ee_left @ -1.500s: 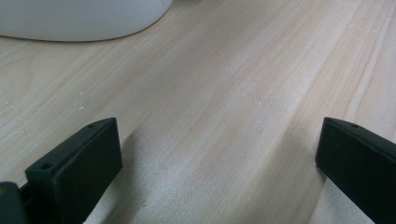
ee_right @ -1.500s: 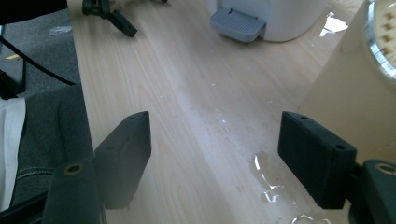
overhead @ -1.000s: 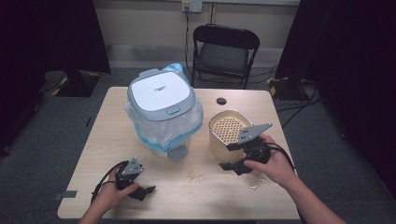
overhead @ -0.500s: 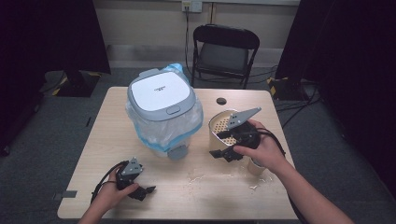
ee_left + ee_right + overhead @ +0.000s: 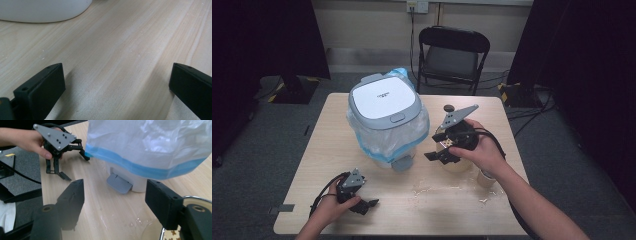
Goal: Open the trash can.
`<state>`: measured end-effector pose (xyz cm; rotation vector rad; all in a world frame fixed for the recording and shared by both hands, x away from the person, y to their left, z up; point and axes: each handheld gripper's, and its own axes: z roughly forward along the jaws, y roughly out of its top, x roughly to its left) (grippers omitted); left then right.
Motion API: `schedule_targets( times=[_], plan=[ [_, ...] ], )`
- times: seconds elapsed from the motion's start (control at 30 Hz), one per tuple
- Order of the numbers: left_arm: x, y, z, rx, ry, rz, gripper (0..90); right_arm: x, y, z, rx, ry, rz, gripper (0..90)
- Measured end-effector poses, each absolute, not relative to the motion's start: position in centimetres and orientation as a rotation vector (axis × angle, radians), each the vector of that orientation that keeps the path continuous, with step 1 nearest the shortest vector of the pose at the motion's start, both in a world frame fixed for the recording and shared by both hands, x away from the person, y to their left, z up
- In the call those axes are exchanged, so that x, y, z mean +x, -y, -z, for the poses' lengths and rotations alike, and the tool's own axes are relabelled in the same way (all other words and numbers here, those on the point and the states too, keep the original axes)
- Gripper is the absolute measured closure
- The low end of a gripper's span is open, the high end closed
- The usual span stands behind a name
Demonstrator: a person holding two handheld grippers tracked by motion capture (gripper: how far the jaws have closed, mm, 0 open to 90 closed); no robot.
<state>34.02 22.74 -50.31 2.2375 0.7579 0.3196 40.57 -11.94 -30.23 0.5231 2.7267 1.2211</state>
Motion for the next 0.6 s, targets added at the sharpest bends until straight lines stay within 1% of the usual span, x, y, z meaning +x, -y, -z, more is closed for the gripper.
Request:
schedule_targets(
  times=[0.23,0.47,0.6],
  plan=[
    [34.0,-22.7,50.3,2.236,-0.757,-0.319,0.0,41.6,11.1,29.2,0.548,-2.715,-1.234,36.8],
    [34.0,-22.7,50.3,2.236,-0.758,-0.318,0.0,42.3,9.9,28.2,0.556,-2.715,-1.229,45.2],
    [34.0,-22.7,50.3,2.236,-0.758,-0.319,0.0,42.4,9.2,27.8,0.577,-2.714,-1.232,51.4]
  ],
)
